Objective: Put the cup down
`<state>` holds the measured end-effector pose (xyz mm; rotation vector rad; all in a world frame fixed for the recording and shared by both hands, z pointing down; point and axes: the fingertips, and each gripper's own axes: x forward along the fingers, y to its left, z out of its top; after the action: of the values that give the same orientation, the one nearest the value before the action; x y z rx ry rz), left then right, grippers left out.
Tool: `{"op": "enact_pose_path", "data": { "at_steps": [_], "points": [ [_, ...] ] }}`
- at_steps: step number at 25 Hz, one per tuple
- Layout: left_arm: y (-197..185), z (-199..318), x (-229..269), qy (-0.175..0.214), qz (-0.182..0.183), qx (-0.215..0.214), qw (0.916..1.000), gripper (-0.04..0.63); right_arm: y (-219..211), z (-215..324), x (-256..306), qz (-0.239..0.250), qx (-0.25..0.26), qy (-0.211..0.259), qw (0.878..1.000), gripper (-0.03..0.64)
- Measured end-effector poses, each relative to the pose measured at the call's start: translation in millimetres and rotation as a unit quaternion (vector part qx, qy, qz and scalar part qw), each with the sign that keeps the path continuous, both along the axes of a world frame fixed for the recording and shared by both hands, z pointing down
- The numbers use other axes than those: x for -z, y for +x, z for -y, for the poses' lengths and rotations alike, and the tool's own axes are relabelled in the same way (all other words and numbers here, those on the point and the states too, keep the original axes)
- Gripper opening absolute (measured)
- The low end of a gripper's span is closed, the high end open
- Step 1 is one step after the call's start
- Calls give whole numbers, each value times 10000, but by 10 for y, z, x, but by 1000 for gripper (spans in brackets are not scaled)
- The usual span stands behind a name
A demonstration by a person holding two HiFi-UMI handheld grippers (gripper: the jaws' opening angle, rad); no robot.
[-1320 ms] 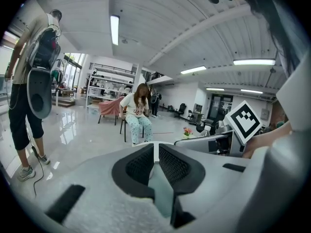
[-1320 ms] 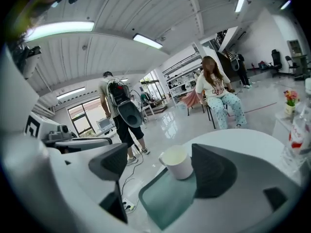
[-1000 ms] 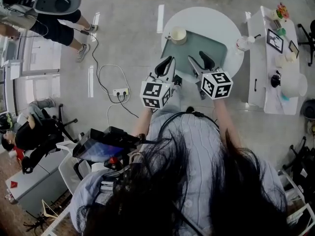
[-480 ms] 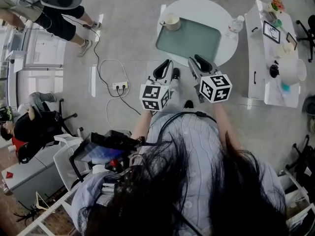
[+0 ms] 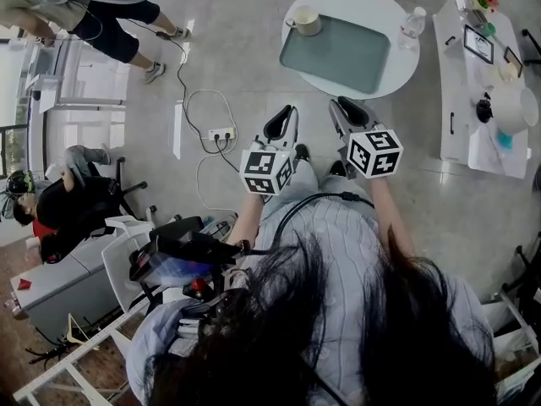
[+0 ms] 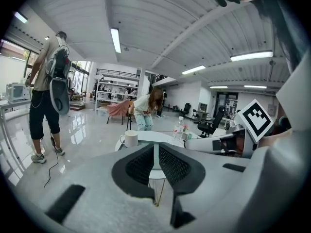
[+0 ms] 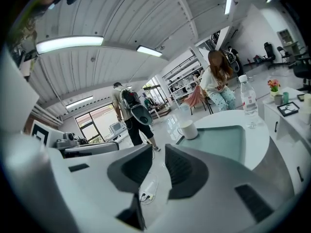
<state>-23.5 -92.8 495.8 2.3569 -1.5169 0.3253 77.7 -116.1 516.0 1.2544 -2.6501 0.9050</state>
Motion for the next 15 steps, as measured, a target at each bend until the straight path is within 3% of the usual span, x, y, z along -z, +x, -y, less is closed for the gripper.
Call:
{"op": "enact_pose_path", "data": {
  "at_steps": [15],
  "points": [
    [-403,-463,40,69,-188,-28,9998,43,-498,-495,60,-55,59,20,10000,86]
  ]
}}
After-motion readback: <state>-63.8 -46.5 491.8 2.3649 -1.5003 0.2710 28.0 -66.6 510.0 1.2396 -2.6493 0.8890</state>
